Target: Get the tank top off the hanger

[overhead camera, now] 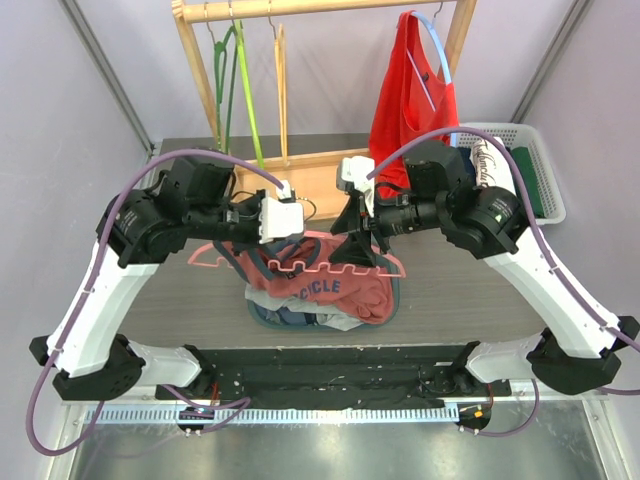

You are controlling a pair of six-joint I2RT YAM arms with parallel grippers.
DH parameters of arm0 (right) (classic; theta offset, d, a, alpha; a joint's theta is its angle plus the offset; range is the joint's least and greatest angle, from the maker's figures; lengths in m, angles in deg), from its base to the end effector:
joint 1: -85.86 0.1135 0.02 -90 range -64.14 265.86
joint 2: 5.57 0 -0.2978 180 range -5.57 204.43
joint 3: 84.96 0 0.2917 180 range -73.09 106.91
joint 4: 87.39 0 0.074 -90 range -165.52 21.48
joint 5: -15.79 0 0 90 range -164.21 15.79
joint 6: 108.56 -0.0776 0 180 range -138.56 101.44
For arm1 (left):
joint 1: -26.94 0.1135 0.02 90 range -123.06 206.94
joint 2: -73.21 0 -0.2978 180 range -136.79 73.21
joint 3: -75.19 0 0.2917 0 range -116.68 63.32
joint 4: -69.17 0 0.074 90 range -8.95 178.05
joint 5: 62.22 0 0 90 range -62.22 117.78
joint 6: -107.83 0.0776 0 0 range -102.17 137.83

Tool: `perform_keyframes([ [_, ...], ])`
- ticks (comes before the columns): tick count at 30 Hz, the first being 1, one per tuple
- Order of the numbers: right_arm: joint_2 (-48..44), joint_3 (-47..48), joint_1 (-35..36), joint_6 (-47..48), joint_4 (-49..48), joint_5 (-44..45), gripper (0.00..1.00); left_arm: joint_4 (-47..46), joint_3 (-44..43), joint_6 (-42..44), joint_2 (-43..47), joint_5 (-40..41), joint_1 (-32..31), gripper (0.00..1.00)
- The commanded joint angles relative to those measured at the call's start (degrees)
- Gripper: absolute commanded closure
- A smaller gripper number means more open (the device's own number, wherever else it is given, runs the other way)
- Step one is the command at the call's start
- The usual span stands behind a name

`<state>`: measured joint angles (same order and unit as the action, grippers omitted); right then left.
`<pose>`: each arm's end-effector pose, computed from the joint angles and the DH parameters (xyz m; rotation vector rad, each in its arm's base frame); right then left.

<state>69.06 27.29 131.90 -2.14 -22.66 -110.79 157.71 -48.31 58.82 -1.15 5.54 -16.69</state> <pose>0.1704 0.2433 0.5166 -1.4098 1.5301 0.9704 0.1558 -0.1891 0.5283 1.6532 1.5086 -0.4622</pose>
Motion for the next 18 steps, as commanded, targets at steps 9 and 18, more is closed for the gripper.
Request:
perform_keyframes([
  [9,-1.4,1.1,0.3,0.1,0.5,8.2,0.38,-0.9,-4.8,1.1,2.3,-2.5,-1.3,1.0],
  [18,-2.7,-2.5,0.3,-3.8,-1.7,8.5,0.85,-0.8,-6.8,0.5,2.4,-2.5,-1.3,1.0],
])
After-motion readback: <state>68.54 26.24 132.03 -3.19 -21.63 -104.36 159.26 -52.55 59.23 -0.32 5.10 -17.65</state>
